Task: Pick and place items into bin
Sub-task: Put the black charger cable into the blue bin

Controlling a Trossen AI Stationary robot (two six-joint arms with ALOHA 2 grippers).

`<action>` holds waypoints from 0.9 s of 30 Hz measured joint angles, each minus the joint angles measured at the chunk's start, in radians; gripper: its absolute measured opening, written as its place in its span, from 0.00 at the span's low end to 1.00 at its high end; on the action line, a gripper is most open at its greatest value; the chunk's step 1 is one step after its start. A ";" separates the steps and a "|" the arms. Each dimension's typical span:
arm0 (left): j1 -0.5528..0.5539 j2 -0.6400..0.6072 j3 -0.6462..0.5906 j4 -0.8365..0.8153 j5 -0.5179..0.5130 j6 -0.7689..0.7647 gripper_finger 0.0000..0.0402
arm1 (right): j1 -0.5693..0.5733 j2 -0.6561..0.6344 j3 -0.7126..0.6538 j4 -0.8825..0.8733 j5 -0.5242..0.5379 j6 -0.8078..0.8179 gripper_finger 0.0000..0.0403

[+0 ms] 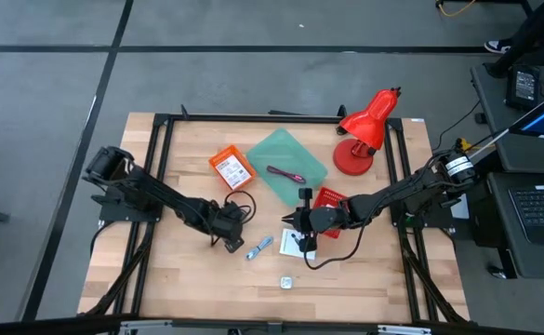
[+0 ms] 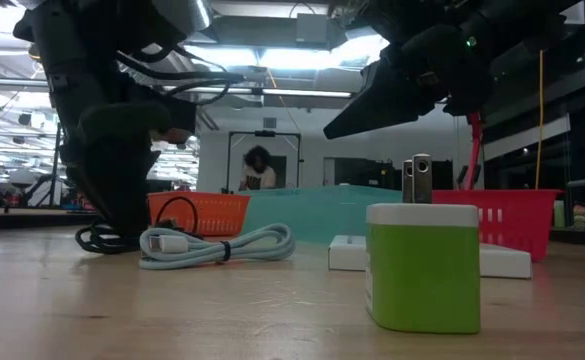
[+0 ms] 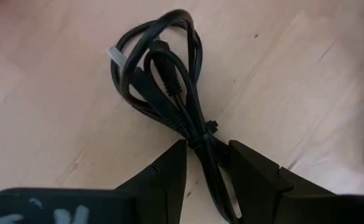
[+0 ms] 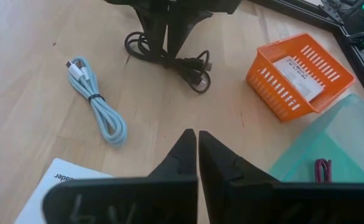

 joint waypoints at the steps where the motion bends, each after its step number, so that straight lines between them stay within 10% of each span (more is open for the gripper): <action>1: 0.000 0.009 0.003 0.000 0.000 0.000 0.28 | 0.000 0.000 0.000 0.000 0.000 0.000 0.00; 27: -0.002 -0.114 -0.007 -0.046 0.087 0.405 0.04 | 0.000 0.000 0.000 -0.006 0.000 0.023 0.00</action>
